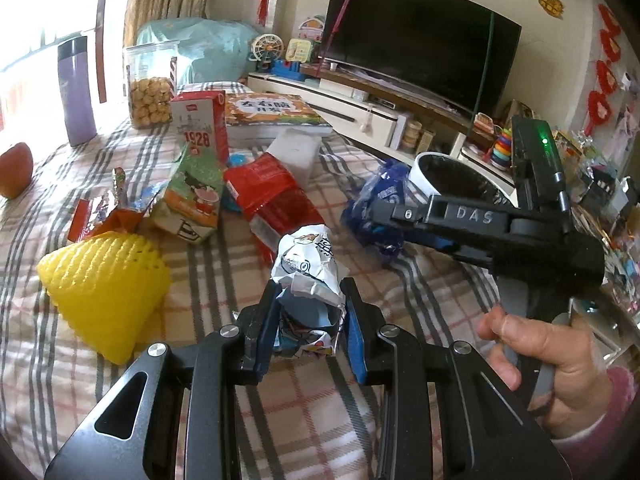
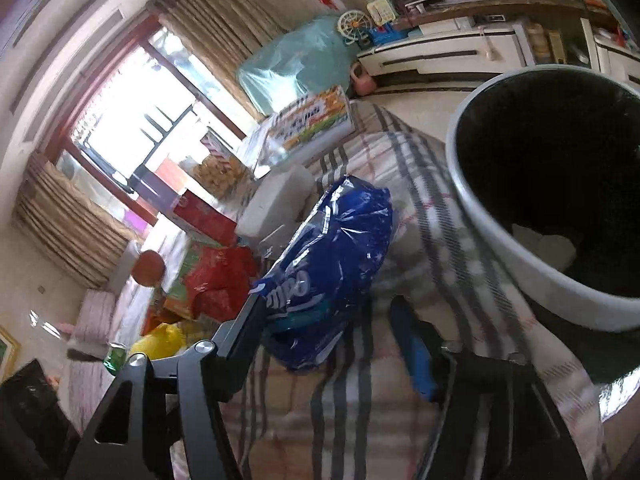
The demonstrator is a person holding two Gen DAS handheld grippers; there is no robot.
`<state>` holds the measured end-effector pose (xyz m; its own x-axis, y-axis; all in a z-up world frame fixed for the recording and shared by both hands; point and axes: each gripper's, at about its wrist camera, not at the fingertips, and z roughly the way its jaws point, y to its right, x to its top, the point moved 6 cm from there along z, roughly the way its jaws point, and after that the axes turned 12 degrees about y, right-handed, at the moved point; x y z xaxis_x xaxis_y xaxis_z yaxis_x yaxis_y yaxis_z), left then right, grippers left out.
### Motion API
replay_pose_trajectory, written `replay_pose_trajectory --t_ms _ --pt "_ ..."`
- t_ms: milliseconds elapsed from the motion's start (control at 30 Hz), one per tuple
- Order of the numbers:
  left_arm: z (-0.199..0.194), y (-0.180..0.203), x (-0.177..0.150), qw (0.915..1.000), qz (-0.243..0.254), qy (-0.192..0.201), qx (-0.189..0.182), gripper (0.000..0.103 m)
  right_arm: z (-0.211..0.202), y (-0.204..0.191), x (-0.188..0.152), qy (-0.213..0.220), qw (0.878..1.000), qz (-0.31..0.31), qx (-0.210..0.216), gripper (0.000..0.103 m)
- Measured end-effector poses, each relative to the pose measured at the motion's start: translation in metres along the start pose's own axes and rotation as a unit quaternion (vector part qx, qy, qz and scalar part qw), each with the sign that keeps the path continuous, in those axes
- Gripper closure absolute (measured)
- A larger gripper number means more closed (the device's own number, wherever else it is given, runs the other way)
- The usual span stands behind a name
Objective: Collect trash
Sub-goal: 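Carry the wrapper and blue bag over the bin and release both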
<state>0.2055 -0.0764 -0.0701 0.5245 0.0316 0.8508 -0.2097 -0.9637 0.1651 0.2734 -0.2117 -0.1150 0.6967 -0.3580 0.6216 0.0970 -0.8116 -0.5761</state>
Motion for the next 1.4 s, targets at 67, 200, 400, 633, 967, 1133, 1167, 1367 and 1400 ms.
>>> replay_pose_trajectory --t_ms 67,200,400,633,967,1133,1167,1367,1400 --pt "0.0 0.002 0.001 1.0 0.0 0.001 -0.002 0.074 0.001 -0.004 -0.002 -0.003 1.0 -0.005 0.01 0.066" --pt "0.004 0.011 0.002 0.9999 0.003 0.0 -0.012 0.074 -0.018 -0.01 -0.001 0.018 0.999 -0.023 0.022 0.069" --pt "0.013 0.041 0.007 0.999 0.019 0.0 -0.04 0.074 -0.057 0.007 0.012 0.048 0.999 -0.021 0.011 0.069" --pt "0.028 0.08 0.016 0.9967 0.039 0.001 -0.071 0.074 -0.09 0.039 0.033 0.076 0.997 -0.016 -0.026 0.069" --pt "0.046 0.123 0.028 0.9934 0.064 0.001 -0.095 0.074 -0.121 0.077 0.055 0.109 0.992 0.002 -0.061 0.069" --pt "0.053 0.137 0.033 0.9923 0.071 0.003 -0.101 0.074 -0.126 0.088 0.062 0.116 0.991 0.006 -0.07 0.069" --pt "0.054 0.139 0.034 0.9921 0.073 0.003 -0.103 0.074 -0.127 0.091 0.063 0.117 0.991 0.006 -0.071 0.068" --pt "0.067 0.15 0.042 0.9909 0.082 0.002 -0.106 0.074 -0.127 0.101 0.071 0.119 0.989 0.007 -0.083 0.068" --pt "0.069 0.152 0.043 0.9908 0.083 0.002 -0.107 0.074 -0.126 0.103 0.072 0.119 0.989 0.007 -0.085 0.068"
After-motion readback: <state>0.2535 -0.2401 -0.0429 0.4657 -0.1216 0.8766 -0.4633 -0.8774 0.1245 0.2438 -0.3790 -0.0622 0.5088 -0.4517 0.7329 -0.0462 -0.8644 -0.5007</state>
